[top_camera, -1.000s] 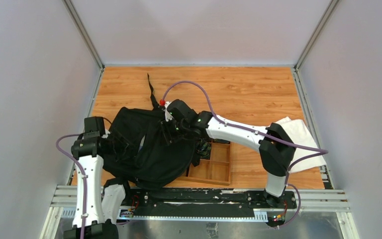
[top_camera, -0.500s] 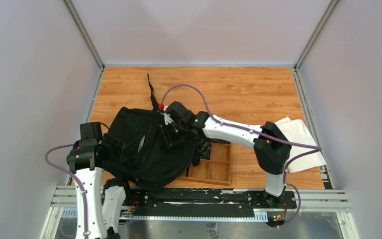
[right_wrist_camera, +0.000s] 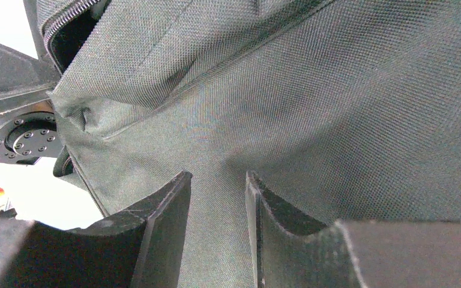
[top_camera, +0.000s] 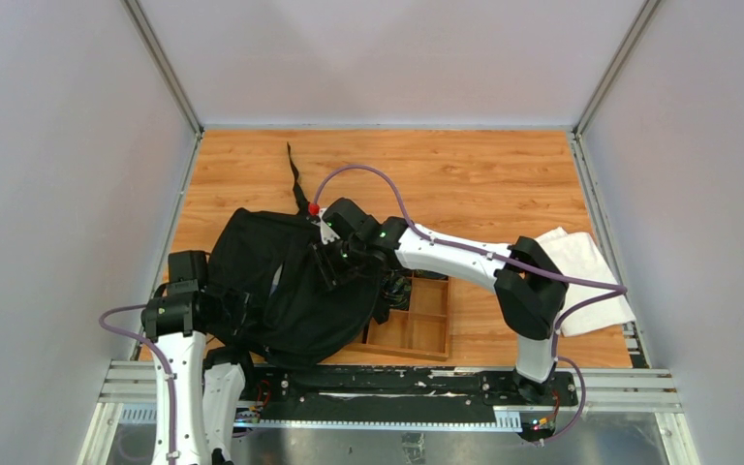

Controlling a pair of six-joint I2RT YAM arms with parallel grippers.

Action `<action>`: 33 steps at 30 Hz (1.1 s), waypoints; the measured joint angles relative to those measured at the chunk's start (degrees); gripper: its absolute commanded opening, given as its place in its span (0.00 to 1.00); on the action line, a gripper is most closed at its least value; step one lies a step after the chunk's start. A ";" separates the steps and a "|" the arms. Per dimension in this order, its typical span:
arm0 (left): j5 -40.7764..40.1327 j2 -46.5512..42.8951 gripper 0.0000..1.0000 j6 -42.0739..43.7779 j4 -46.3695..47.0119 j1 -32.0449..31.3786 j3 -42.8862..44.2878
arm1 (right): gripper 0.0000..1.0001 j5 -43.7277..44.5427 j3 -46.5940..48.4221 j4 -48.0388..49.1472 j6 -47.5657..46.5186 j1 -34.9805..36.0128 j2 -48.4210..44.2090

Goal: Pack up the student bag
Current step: Zip the student bag at the center of the board.

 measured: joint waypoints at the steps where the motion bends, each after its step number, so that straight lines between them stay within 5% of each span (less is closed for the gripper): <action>1: 0.00 -0.17 0.42 -0.42 0.44 0.00 -0.28 | 0.43 0.00 -0.07 0.00 0.00 0.00 -0.07; 12: -2.03 -0.22 0.29 -1.81 2.67 -0.02 -0.63 | 0.42 -0.22 -0.79 -0.07 0.04 0.00 -0.42; 16: -4.11 -0.20 0.39 -1.77 3.02 -0.02 0.13 | 0.41 -0.24 -0.79 -0.07 0.09 0.00 -0.42; 33: -1.46 -0.31 0.49 -1.01 6.82 -0.02 -2.93 | 0.40 -0.66 -0.79 -0.04 0.94 0.00 -0.42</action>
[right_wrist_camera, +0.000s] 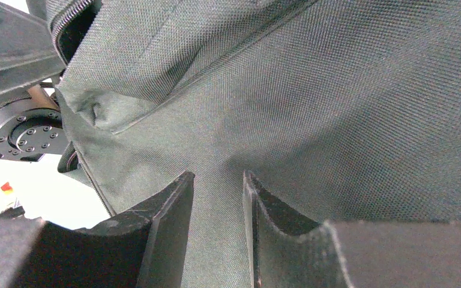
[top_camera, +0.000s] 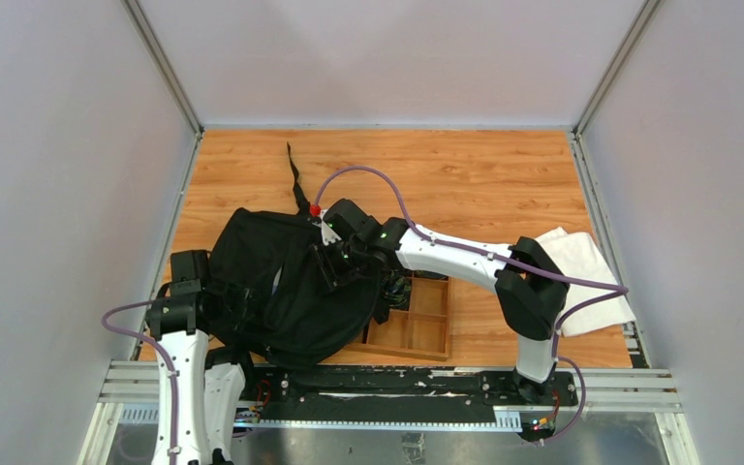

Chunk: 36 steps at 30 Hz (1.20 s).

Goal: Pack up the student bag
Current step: Zip the student bag at the center of the board.

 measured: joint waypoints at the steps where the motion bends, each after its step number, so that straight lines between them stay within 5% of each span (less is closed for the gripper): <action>1: 0.48 -0.02 0.50 -0.02 0.07 0.00 -0.55 | 0.40 0.00 0.00 0.00 0.02 0.00 0.00; 5: 1.49 -0.04 0.52 -0.02 0.13 0.00 -1.55 | 0.40 0.00 0.00 0.00 0.15 0.02 0.00; 11: 1.75 -0.22 0.06 -0.46 0.26 -0.02 -1.55 | 0.40 0.00 0.00 0.00 0.22 0.02 0.00; 13: 1.70 -0.22 0.00 -0.66 0.28 -0.02 -1.53 | 0.39 0.00 0.00 0.00 0.22 0.02 0.00; 33: 1.97 3.08 0.00 2.01 3.82 -0.02 10.60 | 0.40 0.50 0.00 -0.20 0.15 0.48 -0.24; 34: 1.95 3.28 0.05 2.93 4.15 -0.04 10.82 | 0.40 0.96 0.02 -0.42 0.09 0.63 -0.48; 36: 1.60 3.30 0.32 5.09 4.46 -0.07 11.17 | 0.40 1.60 0.02 -0.90 -0.11 1.03 -1.11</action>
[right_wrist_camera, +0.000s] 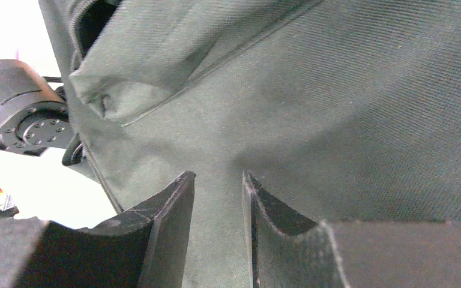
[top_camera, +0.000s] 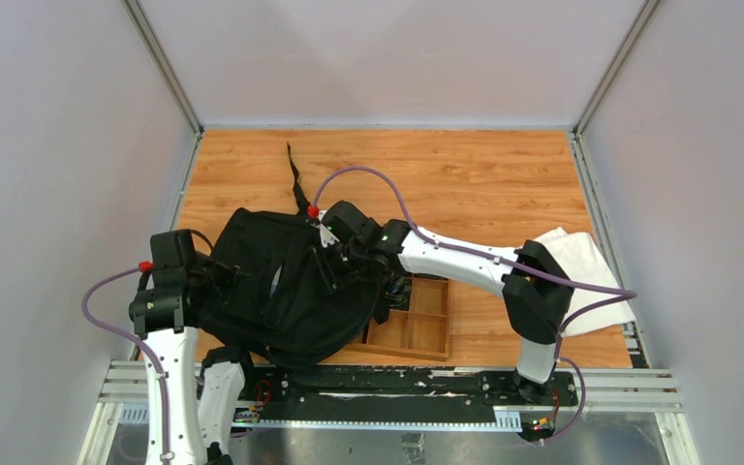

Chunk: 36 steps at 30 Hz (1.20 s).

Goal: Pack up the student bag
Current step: Zip the student bag at the center of the board.

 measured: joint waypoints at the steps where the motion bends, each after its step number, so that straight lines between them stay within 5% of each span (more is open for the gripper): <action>1: -0.57 -0.09 0.41 1.18 -0.22 -0.09 0.13 | 0.40 0.20 0.00 -0.09 -0.02 0.22 -0.44; 2: -1.29 -0.24 0.52 1.99 -0.48 -0.26 0.20 | 0.40 0.26 0.07 -0.15 -0.07 0.44 -0.79; 4: -2.51 -0.70 0.55 3.82 -1.55 -0.44 0.15 | 0.40 0.42 0.15 -0.11 -0.13 0.57 -1.29; 16: -0.90 -3.04 0.48 6.82 -3.15 -0.92 -8.68 | 0.40 0.39 0.22 -0.39 -0.09 0.72 -1.38; 26: 2.47 -3.13 0.34 6.27 0.09 -1.16 -14.58 | 0.40 0.37 0.22 -0.39 0.00 0.83 -1.31; 32: 2.89 -3.89 0.01 5.86 1.09 -1.16 -14.01 | 0.39 0.35 0.22 -0.39 0.28 0.83 -1.31; 36: 2.95 -3.80 0.00 6.10 1.42 -1.16 -10.99 | 0.39 0.35 0.22 -0.39 0.31 0.85 -1.31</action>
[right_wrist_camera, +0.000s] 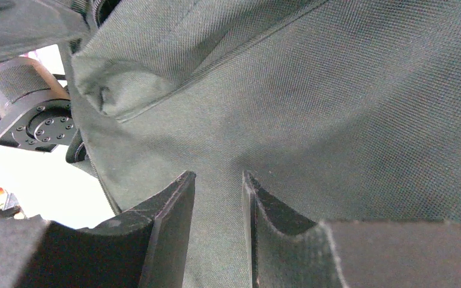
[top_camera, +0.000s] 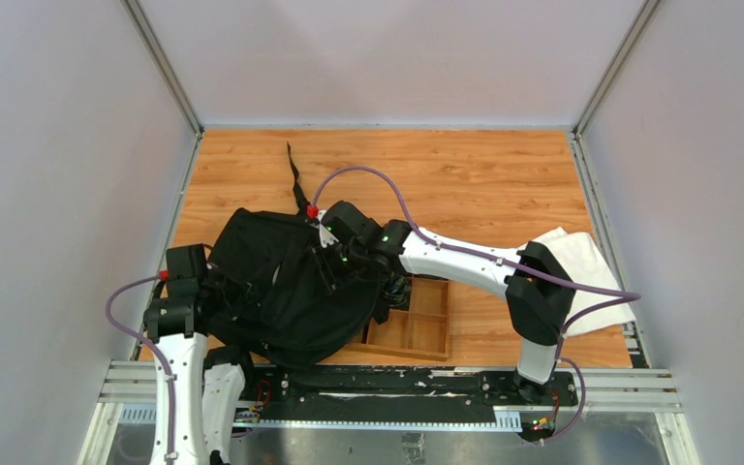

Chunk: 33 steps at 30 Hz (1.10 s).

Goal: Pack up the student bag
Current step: Zip the student bag at the center of the board.

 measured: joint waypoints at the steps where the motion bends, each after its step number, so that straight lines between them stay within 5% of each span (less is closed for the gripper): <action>1: 0.07 0.02 0.00 0.02 0.04 0.00 0.94 | 0.39 0.02 0.00 0.00 0.00 0.02 0.00; 18: 2.56 2.25 0.00 1.49 2.67 -2.73 5.99 | 0.41 0.59 5.77 -0.02 0.50 0.26 -0.17; 27: 2.47 2.34 0.00 1.53 3.23 -3.69 7.06 | 0.65 3.74 -2.27 10.23 -0.72 9.20 -3.50; 33: 2.49 2.45 0.00 1.53 3.48 -3.69 6.93 | 0.67 8.15 -4.87 13.97 -5.60 12.37 -5.64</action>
